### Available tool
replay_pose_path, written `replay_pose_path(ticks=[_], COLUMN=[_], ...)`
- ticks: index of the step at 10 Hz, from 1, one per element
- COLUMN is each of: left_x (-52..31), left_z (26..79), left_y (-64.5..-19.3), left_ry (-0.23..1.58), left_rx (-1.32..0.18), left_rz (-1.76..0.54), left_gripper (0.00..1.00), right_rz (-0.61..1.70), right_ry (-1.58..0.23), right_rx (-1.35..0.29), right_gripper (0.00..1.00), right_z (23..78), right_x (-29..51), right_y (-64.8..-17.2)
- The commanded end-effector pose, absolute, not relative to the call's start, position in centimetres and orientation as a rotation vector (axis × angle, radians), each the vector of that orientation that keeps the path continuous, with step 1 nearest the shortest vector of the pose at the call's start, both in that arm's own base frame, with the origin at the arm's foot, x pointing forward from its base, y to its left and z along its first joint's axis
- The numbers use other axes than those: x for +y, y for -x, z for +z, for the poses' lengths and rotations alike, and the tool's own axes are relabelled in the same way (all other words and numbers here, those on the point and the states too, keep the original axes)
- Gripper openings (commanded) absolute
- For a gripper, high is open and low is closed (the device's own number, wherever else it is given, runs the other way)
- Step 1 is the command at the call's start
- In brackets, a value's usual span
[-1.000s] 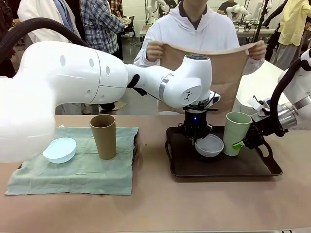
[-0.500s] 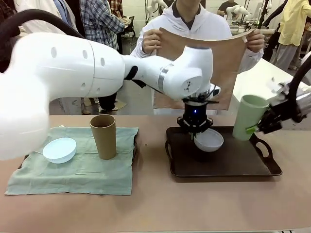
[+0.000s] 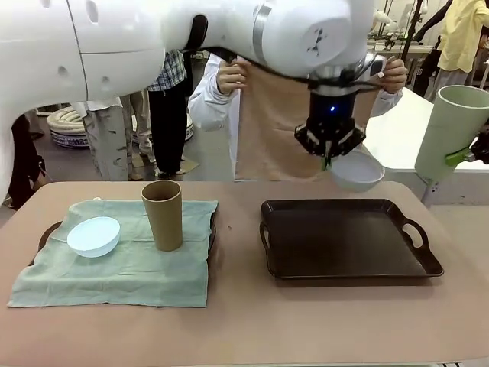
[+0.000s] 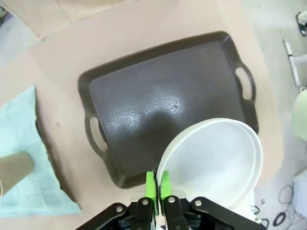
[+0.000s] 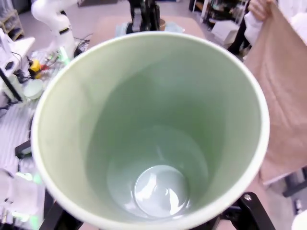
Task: Set up a tray with a mat and arrange the tableware.
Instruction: Pick up the Picnic Bowl and Reusable plastic cup from the Handle tray in front of the human's position and hold them in the air.
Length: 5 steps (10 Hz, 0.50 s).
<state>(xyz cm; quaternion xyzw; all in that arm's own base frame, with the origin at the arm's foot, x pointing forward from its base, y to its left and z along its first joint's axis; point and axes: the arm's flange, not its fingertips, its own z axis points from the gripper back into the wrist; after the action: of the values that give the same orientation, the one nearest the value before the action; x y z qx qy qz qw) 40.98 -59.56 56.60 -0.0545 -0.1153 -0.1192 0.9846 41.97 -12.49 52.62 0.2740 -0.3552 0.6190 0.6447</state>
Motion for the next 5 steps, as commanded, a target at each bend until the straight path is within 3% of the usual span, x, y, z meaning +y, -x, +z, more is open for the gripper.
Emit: replay_pose_path(ticks=[1,5], left_x=[-61.3,-59.9], left_z=[57.6,57.7], left_y=[-41.7,-40.3], left_ry=[0.053,0.099], left_rx=[-0.292,-0.261], left_rz=[-0.173,-0.225], left_gripper=[0.00,0.00], right_rz=[1.377,1.401], right_ry=[-0.632,-0.619], right_rx=[-0.763,-0.797], right_gripper=[0.00,0.00], right_z=[52.3,53.1], right_x=[-11.9,-12.4], right_y=[-41.7,-41.7])
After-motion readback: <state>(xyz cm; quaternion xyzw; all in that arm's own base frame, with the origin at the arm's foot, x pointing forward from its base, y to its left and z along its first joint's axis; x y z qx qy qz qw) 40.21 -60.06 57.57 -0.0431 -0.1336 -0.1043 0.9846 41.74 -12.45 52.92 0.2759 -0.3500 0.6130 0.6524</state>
